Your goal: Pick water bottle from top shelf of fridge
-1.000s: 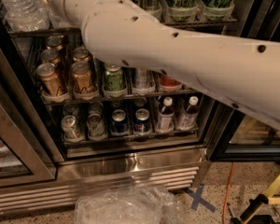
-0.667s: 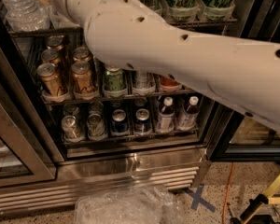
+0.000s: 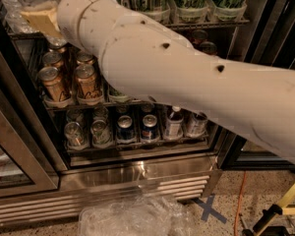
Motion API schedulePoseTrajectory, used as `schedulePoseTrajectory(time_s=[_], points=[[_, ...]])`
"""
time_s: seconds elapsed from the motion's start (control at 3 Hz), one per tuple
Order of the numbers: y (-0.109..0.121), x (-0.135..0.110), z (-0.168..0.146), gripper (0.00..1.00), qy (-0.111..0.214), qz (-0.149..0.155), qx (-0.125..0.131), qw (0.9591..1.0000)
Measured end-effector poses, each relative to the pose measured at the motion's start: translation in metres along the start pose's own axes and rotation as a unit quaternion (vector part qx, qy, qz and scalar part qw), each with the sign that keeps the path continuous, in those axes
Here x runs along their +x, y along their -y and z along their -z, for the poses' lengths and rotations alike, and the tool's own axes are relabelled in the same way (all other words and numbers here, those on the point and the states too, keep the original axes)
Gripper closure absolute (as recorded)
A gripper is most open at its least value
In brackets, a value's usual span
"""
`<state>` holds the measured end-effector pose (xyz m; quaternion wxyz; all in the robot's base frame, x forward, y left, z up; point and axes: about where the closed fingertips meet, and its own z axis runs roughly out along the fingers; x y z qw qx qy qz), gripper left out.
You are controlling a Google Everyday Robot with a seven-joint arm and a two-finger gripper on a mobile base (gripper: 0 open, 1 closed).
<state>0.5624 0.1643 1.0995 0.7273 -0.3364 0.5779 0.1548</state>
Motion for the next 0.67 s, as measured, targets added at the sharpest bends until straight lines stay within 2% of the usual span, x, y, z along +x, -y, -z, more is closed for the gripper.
schedulePoseTrajectory(time_s=[0.67], points=[[-0.008,0.044,0.036,1.0,-0.062,-0.02,-0.001,0.9979]])
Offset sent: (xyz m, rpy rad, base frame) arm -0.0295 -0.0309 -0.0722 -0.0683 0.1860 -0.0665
